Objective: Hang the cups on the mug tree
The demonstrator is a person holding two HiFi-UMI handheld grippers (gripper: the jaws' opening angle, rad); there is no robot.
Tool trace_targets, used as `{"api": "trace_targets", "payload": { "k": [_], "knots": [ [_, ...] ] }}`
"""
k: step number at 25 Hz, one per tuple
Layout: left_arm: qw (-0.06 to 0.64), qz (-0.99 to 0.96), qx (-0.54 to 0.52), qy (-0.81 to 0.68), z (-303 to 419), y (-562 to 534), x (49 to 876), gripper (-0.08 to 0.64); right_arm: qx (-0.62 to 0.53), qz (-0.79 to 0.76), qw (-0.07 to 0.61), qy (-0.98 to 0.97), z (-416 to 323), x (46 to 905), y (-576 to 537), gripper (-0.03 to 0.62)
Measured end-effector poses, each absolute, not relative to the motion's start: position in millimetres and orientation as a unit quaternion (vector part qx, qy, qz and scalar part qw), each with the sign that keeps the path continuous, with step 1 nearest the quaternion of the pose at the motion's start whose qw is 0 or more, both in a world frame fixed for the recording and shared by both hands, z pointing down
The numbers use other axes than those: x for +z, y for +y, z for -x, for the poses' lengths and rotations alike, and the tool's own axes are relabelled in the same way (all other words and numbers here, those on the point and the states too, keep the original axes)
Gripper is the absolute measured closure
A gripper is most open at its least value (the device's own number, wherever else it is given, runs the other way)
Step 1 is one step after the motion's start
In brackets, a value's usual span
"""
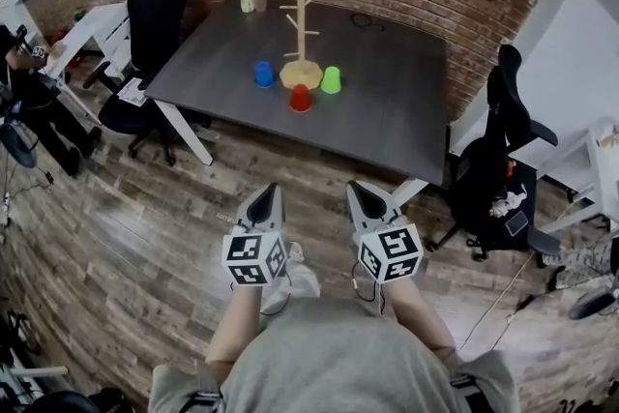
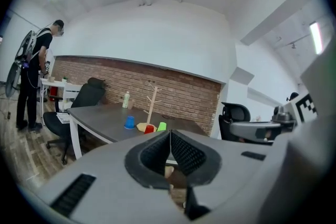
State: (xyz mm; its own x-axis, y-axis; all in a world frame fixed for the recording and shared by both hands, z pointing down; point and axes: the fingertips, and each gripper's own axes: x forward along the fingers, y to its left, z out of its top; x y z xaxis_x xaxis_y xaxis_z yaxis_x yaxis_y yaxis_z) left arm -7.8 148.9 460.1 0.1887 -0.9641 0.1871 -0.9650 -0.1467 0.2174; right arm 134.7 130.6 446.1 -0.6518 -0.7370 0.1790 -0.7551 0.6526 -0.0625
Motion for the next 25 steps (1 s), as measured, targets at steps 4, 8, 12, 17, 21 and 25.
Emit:
{"api": "trace_targets", "payload": {
  "k": [4,8,12,17,21,25],
  "knots": [
    [0.149,-0.759,0.001,-0.633,24,104,457,0.549,0.066,-0.414,0.071,-0.905,-119,440,87,0.592],
    [0.151,-0.765,0.009,-0.626,39,64,456,0.549,0.068,-0.421,0.070,-0.902,-103,436,49,0.592],
    [0.152,-0.772,0.011,-0.617,55,25,455,0.549,0.068,-0.432,0.068,-0.897,-88,433,11,0.592],
    [0.150,-0.781,0.011,-0.606,73,-18,455,0.549,0.063,-0.445,0.068,-0.891,-69,433,-33,0.592],
    [0.150,-0.787,0.014,-0.598,85,-47,457,0.549,0.060,-0.453,0.070,-0.887,-57,433,-62,0.592],
    [0.152,-0.791,0.013,-0.592,96,-72,462,0.549,0.058,-0.462,0.072,-0.882,-47,437,-88,0.592]
  ]
}}
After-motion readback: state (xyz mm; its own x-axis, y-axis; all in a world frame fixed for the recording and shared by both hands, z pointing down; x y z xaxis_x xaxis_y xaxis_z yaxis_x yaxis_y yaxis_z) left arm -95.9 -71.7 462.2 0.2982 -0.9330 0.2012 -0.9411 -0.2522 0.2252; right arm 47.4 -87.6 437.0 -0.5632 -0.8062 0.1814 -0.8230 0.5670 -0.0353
